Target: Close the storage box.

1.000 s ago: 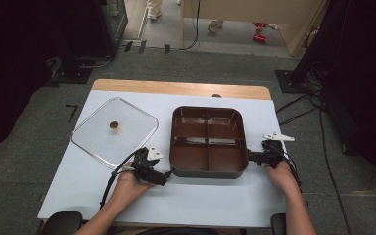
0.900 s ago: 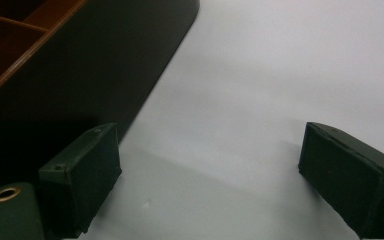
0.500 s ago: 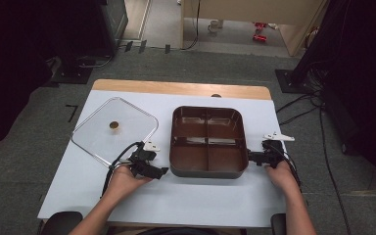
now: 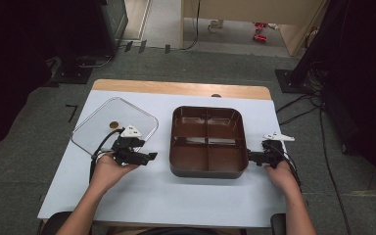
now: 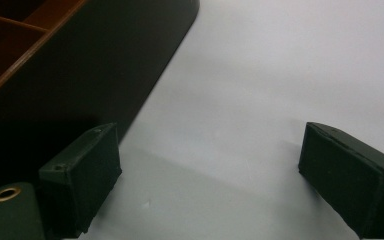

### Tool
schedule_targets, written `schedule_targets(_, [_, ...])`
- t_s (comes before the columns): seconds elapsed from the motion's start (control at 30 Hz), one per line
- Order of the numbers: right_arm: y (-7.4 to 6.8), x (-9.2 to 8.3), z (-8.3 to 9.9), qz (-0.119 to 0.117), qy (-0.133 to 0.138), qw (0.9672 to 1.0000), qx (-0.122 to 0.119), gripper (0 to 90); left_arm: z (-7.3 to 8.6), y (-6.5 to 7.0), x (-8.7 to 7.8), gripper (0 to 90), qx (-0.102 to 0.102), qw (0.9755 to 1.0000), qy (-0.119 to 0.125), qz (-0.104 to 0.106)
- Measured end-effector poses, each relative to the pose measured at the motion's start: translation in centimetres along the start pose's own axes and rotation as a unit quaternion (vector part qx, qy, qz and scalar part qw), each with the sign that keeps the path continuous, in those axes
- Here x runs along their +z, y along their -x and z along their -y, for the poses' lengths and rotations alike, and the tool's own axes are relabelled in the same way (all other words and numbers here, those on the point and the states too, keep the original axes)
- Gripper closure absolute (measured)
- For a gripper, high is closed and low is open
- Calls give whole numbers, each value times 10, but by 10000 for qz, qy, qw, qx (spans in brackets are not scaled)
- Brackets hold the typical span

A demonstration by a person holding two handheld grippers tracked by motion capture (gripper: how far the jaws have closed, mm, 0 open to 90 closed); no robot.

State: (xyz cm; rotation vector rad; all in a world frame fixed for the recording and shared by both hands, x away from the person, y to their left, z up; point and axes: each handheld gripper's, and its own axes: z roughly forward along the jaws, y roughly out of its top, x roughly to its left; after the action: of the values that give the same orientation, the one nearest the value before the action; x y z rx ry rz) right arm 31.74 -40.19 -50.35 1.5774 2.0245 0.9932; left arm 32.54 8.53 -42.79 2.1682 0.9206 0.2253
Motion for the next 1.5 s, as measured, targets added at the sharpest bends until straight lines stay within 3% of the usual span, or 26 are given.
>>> schedule_targets(0.2, [0, 0, 0, -2, 0, 10000, -2, 92, 0, -23, -13, 304, -237, 9992, 173, -284])
schedule_targets(0.33, [0, 0, 0, -10, -3, 10000, 6, 90, 2, -44, -21, 310, -470, 9974, 259, -481])
schedule_targets(0.43, [0, 0, 0, -12, -9, 10000, 7, 89, 2, -51, -22, 313, -540, 9967, 294, -530])
schedule_targets(0.5, [0, 0, 0, -12, -9, 10000, 5, 89, 1, -64, -23, 313, -633, 9954, 305, -645])
schedule_targets(0.73, [0, 0, 0, -13, -2, 10000, 4, 89, -2, -86, -20, 306, -662, 9932, 341, -897])
schedule_targets(0.97, [0, 0, 0, -14, -3, 10000, 7, 89, 6, -116, -9, 325, -1003, 9883, 331, -1097])
schedule_targets(1.07, [0, 0, 0, -14, -2, 10000, 4, 89, 10, -122, -4, 326, -1047, 9866, 242, -1231])
schedule_targets(1.2, [0, 0, 0, -14, -1, 10000, 4, 89, 18, -132, 5, 329, -1227, 9845, 120, -1244])
schedule_targets(1.3, [0, 0, 0, -14, -1, 10000, 3, 89, 22, -135, 8, 370, -1362, 9831, 172, -1209])
schedule_targets(1.43, [0, 0, 0, -14, -2, 10000, 7, 89, 25, -135, 14, 399, -1227, 9832, 37, -1349])
schedule_targets(1.5, [0, 0, 0, -14, -2, 10000, 6, 89, 26, -135, 16, 456, -1235, 9825, 40, -1393])
